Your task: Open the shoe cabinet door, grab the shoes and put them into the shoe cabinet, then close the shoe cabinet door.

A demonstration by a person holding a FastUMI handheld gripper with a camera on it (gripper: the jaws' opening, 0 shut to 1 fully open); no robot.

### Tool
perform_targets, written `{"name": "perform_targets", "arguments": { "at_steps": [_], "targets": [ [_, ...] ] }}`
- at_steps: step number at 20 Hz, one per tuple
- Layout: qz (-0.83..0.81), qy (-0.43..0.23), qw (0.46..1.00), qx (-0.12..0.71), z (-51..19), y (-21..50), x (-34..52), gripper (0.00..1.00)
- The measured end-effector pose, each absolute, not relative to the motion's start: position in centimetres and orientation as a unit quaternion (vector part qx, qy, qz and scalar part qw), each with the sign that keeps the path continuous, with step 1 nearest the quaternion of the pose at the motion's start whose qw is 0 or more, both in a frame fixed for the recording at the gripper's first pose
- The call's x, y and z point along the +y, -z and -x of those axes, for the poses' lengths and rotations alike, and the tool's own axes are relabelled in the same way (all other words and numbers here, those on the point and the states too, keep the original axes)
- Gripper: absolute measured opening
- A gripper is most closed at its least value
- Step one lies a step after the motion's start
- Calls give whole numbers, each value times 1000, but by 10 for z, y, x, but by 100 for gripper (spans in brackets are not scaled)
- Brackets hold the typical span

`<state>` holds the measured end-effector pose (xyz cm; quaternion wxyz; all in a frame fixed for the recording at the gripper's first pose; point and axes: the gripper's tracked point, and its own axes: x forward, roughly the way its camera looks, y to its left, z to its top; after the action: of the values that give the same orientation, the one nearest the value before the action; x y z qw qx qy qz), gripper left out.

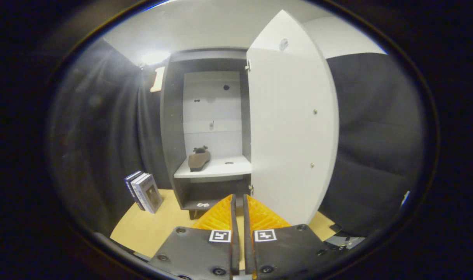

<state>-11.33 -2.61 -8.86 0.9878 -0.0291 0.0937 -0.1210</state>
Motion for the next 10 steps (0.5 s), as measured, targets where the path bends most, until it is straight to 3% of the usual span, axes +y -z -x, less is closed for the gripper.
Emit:
{"name": "perform_targets", "arguments": {
  "at_steps": [4,10],
  "targets": [
    [23,119,983,136,94,145,9,24],
    [13,114,969,218,85,238,23,31]
  ]
}}
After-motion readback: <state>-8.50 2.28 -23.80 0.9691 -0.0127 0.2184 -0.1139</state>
